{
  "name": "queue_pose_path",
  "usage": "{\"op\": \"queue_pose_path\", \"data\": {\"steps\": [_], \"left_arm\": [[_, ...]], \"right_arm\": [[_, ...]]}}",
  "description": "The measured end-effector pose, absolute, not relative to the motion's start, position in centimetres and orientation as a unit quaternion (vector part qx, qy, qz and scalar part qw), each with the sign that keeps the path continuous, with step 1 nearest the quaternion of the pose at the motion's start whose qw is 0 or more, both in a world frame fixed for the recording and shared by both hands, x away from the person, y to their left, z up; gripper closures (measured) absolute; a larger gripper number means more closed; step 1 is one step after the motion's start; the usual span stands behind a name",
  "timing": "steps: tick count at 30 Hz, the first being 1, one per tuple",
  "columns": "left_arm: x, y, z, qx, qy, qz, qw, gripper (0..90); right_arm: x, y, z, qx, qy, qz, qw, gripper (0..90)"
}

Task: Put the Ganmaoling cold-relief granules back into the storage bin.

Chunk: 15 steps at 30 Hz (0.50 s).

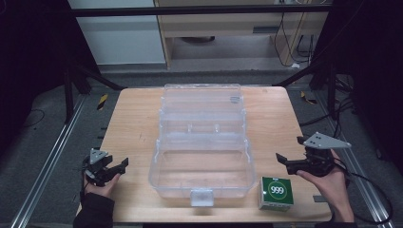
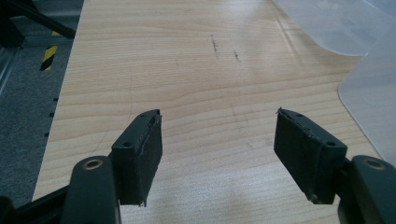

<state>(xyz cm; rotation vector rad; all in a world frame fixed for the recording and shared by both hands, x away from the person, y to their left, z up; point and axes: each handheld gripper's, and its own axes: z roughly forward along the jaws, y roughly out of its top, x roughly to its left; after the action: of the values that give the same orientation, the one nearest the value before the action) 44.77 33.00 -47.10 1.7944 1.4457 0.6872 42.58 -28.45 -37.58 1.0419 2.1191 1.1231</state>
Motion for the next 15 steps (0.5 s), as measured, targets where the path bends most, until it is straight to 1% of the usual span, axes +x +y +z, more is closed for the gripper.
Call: {"op": "queue_pose_path", "data": {"steps": [4, 7, 15], "left_arm": [[44.8, 32.9, -47.2, 0.698, 0.56, 0.265, 0.359, 31.2], [44.8, 32.8, -47.2, 0.703, 0.557, 0.263, 0.356, 31.1], [44.9, 32.7, -47.4, 0.709, 0.554, 0.258, 0.352, 30.6]], "right_arm": [[42.4, -27.5, -37.2, 0.356, 0.809, 0.395, 0.249, 5.5], [42.4, -26.5, -37.0, 0.331, 0.834, 0.379, 0.226, 4.4], [42.2, -25.6, -37.3, 0.291, 0.877, 0.33, 0.195, 3.2]]}}
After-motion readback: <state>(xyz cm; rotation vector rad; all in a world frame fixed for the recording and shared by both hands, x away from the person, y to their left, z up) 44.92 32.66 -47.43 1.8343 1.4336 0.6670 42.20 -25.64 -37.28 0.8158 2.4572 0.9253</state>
